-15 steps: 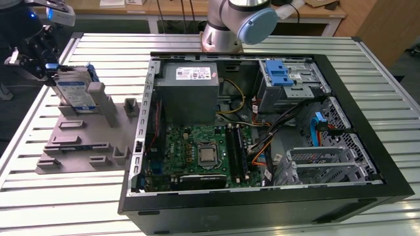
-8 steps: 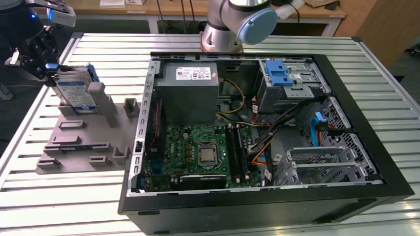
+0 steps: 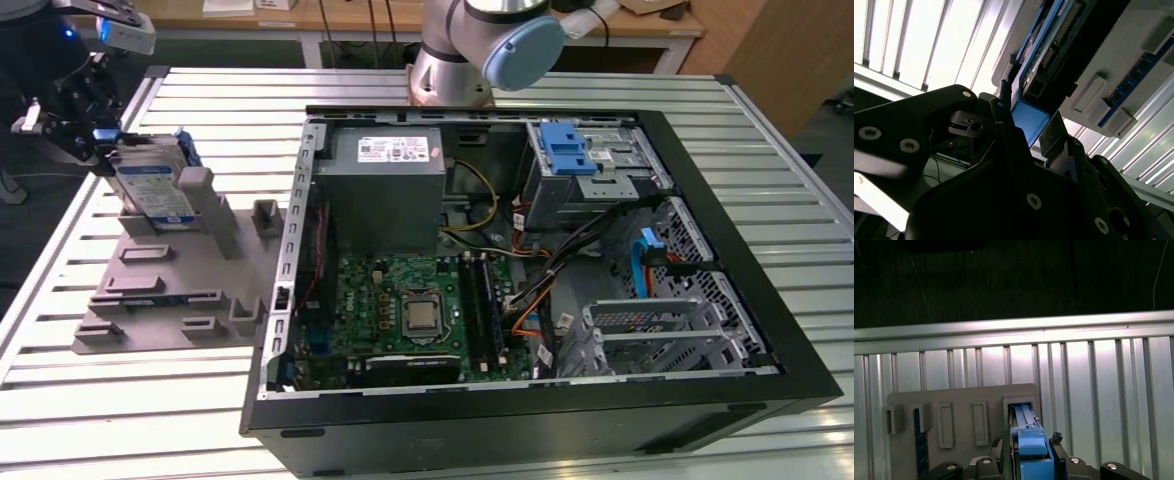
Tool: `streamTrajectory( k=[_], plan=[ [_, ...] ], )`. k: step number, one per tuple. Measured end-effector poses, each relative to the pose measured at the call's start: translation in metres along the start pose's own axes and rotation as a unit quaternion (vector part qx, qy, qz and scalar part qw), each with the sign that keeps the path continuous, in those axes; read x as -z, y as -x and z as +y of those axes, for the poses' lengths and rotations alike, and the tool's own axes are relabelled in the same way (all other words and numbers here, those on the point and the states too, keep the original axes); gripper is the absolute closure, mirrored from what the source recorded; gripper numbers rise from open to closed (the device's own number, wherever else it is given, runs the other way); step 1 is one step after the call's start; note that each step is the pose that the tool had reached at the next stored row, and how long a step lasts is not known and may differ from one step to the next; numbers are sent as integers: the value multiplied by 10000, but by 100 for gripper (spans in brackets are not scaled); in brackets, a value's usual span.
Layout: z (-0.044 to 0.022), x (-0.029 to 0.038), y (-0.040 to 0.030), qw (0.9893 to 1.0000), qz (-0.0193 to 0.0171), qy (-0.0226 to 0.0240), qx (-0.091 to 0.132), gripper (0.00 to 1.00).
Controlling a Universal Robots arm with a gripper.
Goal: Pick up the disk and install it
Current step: 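Pick up the disk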
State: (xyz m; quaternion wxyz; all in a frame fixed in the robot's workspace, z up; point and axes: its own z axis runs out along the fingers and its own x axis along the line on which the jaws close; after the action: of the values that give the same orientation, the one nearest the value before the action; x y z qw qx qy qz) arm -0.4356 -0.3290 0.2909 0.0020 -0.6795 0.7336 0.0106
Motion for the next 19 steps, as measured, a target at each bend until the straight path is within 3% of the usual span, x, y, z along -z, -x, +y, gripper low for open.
streamTrajectory(
  k=[5, 6, 19],
  plan=[
    [0, -1, 0, 10000, 0, 0, 0, 53],
    [0, -1, 0, 10000, 0, 0, 0, 60],
    [0, -2, 0, 10000, -1, 0, 0, 63]
  ],
)
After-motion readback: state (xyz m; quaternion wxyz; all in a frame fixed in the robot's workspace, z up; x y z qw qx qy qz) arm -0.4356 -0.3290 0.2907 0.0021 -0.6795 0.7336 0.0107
